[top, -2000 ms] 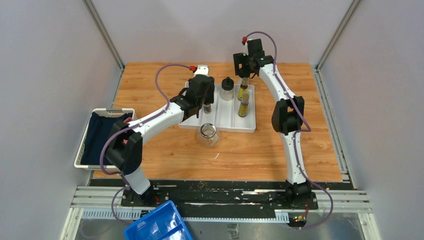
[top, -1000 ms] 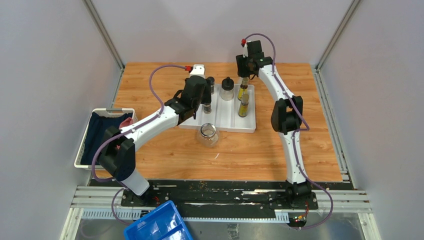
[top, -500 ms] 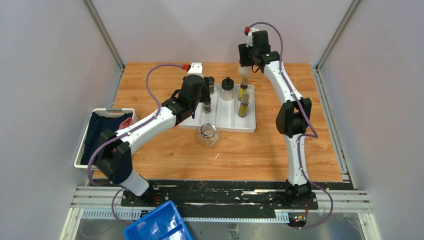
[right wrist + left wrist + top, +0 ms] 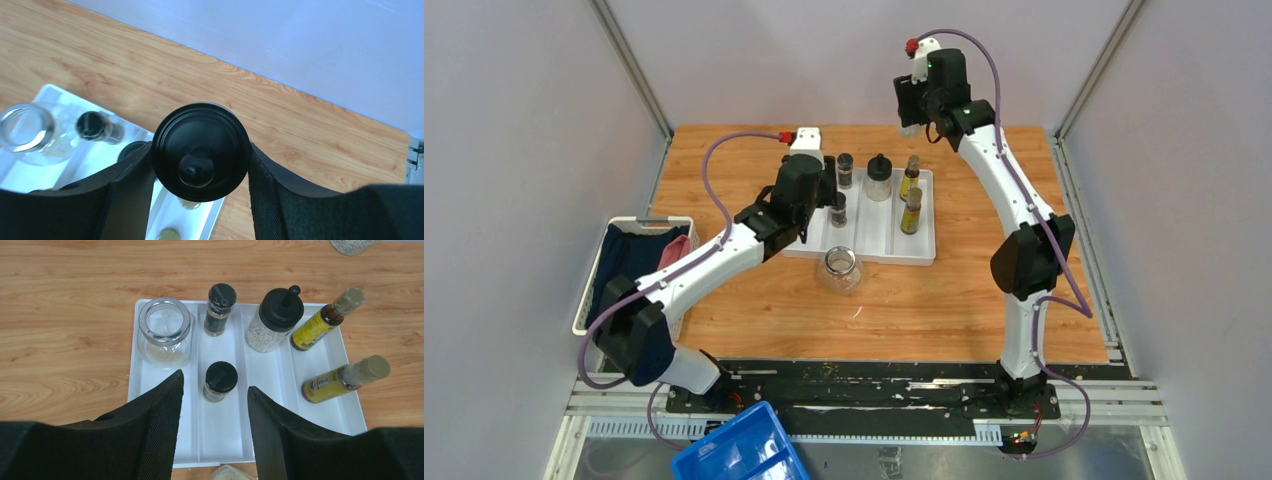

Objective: Organize the condiment bottles
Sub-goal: Pick up the bottle from the corner of the board, then place the bottle in the storage box.

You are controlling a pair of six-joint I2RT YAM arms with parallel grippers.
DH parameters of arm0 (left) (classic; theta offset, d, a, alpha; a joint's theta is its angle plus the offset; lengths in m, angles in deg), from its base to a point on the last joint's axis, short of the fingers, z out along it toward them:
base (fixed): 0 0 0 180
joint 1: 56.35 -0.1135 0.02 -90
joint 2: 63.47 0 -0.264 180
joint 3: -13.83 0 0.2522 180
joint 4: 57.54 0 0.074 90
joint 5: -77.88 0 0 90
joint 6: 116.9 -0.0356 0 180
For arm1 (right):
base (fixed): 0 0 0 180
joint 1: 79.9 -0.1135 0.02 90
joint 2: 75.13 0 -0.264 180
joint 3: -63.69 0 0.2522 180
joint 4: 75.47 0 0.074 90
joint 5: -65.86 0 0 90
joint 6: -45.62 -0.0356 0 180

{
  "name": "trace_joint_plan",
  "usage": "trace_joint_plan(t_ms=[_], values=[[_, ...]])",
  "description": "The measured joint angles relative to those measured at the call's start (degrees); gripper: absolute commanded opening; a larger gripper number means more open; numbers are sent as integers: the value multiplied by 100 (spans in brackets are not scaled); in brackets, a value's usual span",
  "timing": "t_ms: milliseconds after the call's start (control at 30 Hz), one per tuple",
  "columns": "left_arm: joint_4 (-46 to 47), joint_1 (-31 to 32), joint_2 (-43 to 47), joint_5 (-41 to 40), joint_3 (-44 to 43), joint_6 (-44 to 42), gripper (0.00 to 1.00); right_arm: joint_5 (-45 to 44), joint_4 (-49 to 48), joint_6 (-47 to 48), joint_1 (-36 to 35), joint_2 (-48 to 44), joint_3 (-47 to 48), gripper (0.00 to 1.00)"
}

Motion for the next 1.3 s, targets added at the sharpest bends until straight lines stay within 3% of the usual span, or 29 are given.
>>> trace_joint_plan(t_ms=[667,1300], values=[[-184,503,940,-452,426,-55,55,-990,-11,243,-1565,-2564,-2249,0],[-282,540,1300,-577,664,-55,54,-1720,-192,229,-2426,-2962,-3475,0]])
